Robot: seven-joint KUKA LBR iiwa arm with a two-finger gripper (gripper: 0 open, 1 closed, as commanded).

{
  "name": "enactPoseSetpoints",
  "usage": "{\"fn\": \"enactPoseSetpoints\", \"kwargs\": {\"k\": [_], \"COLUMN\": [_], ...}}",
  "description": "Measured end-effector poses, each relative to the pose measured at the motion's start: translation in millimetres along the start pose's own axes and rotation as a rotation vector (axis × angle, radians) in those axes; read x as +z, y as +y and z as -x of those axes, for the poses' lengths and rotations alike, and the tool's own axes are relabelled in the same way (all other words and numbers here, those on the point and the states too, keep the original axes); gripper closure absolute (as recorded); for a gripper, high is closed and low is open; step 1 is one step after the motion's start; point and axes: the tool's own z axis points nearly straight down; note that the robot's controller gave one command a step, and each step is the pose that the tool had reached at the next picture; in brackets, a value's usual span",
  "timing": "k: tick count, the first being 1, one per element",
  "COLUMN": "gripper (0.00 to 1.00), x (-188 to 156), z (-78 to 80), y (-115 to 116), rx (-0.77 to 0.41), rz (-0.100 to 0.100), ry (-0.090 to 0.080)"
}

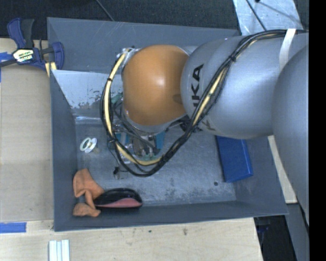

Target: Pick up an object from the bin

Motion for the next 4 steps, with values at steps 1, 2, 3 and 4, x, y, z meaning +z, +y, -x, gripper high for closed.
{"fn": "enactPoseSetpoints", "kwargs": {"k": [1, 2, 3, 4], "gripper": [0.00, 0.00, 0.00, 0.00], "x": [35, 52, 64, 78], "z": [36.8, 60.8, 51.5, 67.3], "y": [-11, -20, -54, -78], "rx": [0.180, 0.207, 0.184, 0.109], "rz": [-0.001, -0.003, -0.001, -0.003], "ry": [0.001, 0.003, 0.003, 0.002]}}
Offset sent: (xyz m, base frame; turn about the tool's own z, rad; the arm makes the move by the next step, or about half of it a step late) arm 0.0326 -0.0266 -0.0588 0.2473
